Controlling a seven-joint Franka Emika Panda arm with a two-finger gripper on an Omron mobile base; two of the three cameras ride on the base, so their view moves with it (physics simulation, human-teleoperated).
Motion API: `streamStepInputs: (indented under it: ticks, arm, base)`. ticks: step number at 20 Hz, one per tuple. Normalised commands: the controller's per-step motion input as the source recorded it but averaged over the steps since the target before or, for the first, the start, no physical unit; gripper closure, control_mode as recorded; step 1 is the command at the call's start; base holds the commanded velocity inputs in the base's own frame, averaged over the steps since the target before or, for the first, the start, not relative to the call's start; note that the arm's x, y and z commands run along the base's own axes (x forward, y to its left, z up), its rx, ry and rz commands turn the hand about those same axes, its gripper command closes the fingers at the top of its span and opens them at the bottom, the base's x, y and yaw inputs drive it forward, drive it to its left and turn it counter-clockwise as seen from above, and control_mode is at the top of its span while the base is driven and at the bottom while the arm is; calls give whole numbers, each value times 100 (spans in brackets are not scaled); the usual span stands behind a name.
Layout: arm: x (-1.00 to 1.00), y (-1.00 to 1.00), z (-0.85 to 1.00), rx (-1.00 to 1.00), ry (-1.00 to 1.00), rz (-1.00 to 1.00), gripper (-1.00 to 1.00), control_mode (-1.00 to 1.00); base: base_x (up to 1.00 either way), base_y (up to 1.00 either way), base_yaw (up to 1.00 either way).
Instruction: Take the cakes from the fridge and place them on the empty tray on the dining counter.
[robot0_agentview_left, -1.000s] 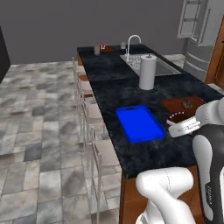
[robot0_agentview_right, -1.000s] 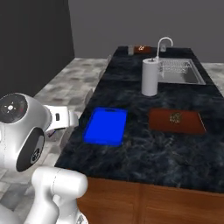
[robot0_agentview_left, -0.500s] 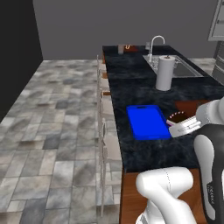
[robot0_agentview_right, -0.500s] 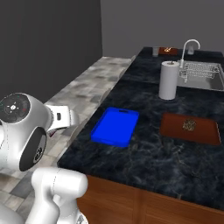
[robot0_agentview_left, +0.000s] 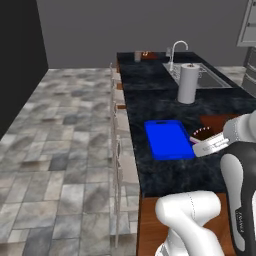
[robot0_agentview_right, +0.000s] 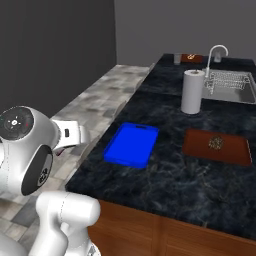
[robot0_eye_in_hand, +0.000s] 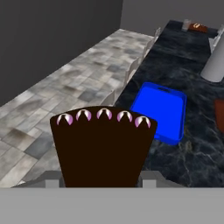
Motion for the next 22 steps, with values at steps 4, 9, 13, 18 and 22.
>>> streamStepInputs:
  ticks: [4,9,13,18,22]
  arm:
    - [0,0,0,0,0,0,100,100]
    - [0,0,0,0,0,0,100,100]
    - [0,0,0,0,0,0,100,100]
    - [0,0,0,0,0,0,100,100]
    - [0,0,0,0,0,0,100,100]
  base:
    - [41,0,-14]
    - [79,0,-21]
    - [67,0,-19]
    - [67,0,-20]
    - [39,0,-12]
